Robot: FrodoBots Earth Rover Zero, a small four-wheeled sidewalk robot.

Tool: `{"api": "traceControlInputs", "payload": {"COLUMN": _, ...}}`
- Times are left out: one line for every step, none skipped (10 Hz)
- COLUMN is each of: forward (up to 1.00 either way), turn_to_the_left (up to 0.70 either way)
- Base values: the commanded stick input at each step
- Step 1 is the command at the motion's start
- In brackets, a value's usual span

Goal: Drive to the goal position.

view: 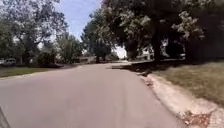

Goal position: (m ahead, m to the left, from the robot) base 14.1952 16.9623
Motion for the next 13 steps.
{"api": "traceControlInputs", "payload": {"forward": 0.70, "turn_to_the_left": 0.00}}
{"api": "traceControlInputs", "payload": {"forward": 0.70, "turn_to_the_left": 0.00}}
{"api": "traceControlInputs", "payload": {"forward": 0.70, "turn_to_the_left": 0.00}}
{"api": "traceControlInputs", "payload": {"forward": 0.70, "turn_to_the_left": 0.00}}
{"api": "traceControlInputs", "payload": {"forward": 0.70, "turn_to_the_left": 0.00}}
{"api": "traceControlInputs", "payload": {"forward": 0.70, "turn_to_the_left": 0.00}}
{"api": "traceControlInputs", "payload": {"forward": 0.70, "turn_to_the_left": 0.00}}
{"api": "traceControlInputs", "payload": {"forward": 0.70, "turn_to_the_left": 0.00}}
{"api": "traceControlInputs", "payload": {"forward": 0.70, "turn_to_the_left": 0.00}}
{"api": "traceControlInputs", "payload": {"forward": 0.70, "turn_to_the_left": 0.00}}
{"api": "traceControlInputs", "payload": {"forward": 0.70, "turn_to_the_left": 0.00}}
{"api": "traceControlInputs", "payload": {"forward": 0.70, "turn_to_the_left": 0.00}}
{"api": "traceControlInputs", "payload": {"forward": 0.70, "turn_to_the_left": 0.00}}
